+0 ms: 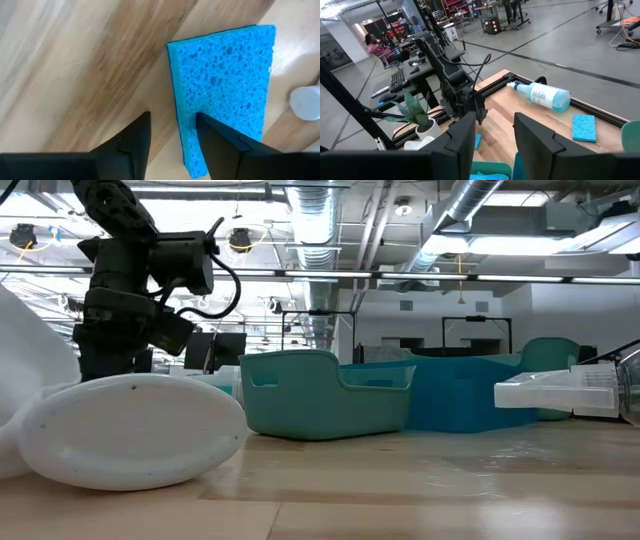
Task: Pick & Place Kitchen Items
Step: Put the bottom light blue sponge into the bottom green bin
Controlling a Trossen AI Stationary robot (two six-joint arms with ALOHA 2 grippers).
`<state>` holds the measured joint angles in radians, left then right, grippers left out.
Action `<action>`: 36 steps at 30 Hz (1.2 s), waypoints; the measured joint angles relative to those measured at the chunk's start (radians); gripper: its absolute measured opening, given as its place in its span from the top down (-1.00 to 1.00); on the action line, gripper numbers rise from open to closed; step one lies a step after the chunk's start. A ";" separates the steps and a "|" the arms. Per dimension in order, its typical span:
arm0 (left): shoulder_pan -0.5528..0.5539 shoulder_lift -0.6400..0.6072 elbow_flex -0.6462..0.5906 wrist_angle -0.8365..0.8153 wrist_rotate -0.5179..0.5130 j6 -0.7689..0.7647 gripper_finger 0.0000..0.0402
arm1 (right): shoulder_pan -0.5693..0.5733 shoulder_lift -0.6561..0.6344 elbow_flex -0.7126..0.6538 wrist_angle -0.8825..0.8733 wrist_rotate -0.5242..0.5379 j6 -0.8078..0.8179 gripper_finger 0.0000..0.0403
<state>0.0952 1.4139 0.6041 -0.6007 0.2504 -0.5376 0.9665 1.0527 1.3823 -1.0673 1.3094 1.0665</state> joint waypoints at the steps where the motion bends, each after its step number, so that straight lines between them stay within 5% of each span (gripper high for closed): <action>1: -0.004 0.000 0.000 0.005 -0.004 -0.003 0.29 | 0.000 0.000 0.000 -0.004 0.000 0.000 0.37; 16: -0.029 0.000 0.000 0.043 -0.062 -0.049 0.96 | 0.000 0.000 0.000 -0.025 0.000 0.000 0.37; 36: -0.020 -0.013 0.000 0.220 0.010 -0.127 1.00 | 0.000 0.000 0.000 -0.029 0.000 0.000 0.37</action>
<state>0.0749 1.4010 0.6041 -0.3806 0.2603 -0.6643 0.9665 1.0527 1.3823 -1.0966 1.3097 1.0667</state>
